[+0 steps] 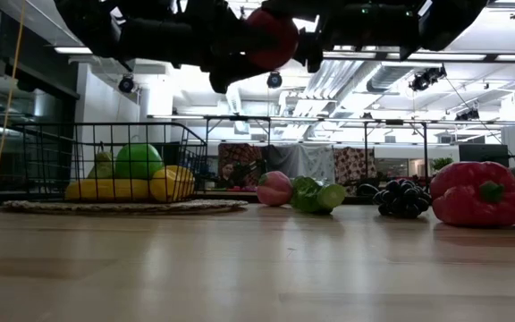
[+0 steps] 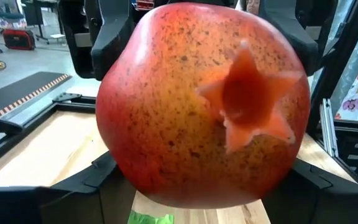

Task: Build produce basket
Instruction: Put the red pomegranate into the black wire basket

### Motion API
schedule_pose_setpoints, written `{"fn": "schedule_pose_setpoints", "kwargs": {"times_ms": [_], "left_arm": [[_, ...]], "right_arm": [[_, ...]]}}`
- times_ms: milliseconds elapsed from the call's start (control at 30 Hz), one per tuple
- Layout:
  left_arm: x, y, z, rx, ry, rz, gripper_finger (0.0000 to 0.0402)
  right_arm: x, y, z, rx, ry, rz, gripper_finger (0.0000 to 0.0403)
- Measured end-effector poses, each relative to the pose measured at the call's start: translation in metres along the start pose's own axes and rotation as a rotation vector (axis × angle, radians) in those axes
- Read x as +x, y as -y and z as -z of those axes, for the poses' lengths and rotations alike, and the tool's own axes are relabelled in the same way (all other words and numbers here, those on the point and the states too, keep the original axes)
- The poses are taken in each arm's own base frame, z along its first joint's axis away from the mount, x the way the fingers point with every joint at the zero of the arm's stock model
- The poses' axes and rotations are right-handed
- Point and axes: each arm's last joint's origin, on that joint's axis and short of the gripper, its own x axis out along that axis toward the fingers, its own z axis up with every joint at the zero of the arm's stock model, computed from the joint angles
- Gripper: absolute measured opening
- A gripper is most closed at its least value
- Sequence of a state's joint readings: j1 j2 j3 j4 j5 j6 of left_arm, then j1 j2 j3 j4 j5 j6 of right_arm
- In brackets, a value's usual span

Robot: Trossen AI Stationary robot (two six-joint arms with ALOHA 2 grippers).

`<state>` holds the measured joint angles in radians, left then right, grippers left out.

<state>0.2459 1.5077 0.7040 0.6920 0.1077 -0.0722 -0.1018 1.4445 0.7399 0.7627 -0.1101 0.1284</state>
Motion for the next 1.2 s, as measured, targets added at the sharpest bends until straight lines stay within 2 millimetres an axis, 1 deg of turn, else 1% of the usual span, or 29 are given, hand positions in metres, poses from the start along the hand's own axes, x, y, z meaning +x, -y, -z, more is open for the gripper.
{"fn": "schedule_pose_setpoints", "kwargs": {"times_ms": [100,333,467,733,867,967,1133,1200], "left_arm": [[-0.0003,-0.0001,0.0018,-0.002,-0.011,0.001,0.0262],[-0.0005,-0.0001,0.0023,-0.028,-0.009,0.020,0.0262],[-0.0006,-0.0004,0.0023,-0.022,-0.007,0.016,0.0261],[-0.0006,-0.0004,0.0017,-0.026,0.001,0.013,0.0261],[-0.0006,-0.0003,0.0018,-0.020,-0.001,0.013,0.0261],[-0.0007,-0.0003,0.0028,-0.020,-0.008,0.012,0.0261],[-0.0008,-0.0017,0.0046,-0.024,-0.021,-0.017,0.0262],[-0.0009,-0.0021,0.0056,-0.025,-0.030,-0.032,0.0262]], "right_arm": [[-0.0001,0.0002,0.0021,-0.007,-0.020,0.003,0.0311],[-0.0002,0.0021,0.0030,0.039,-0.024,0.050,0.0311],[-0.0002,0.0023,0.0030,0.014,-0.023,0.056,0.0311],[0.0000,0.0019,0.0007,0.029,0.000,0.042,0.0311],[0.0002,-0.0001,0.0014,0.010,-0.005,0.039,0.0313],[0.0004,-0.0017,0.0028,0.007,-0.016,0.049,0.0331],[0.0004,-0.0048,0.0043,-0.022,-0.025,0.109,0.0384],[0.0005,-0.0058,0.0047,-0.034,-0.027,0.117,0.0395]]}}
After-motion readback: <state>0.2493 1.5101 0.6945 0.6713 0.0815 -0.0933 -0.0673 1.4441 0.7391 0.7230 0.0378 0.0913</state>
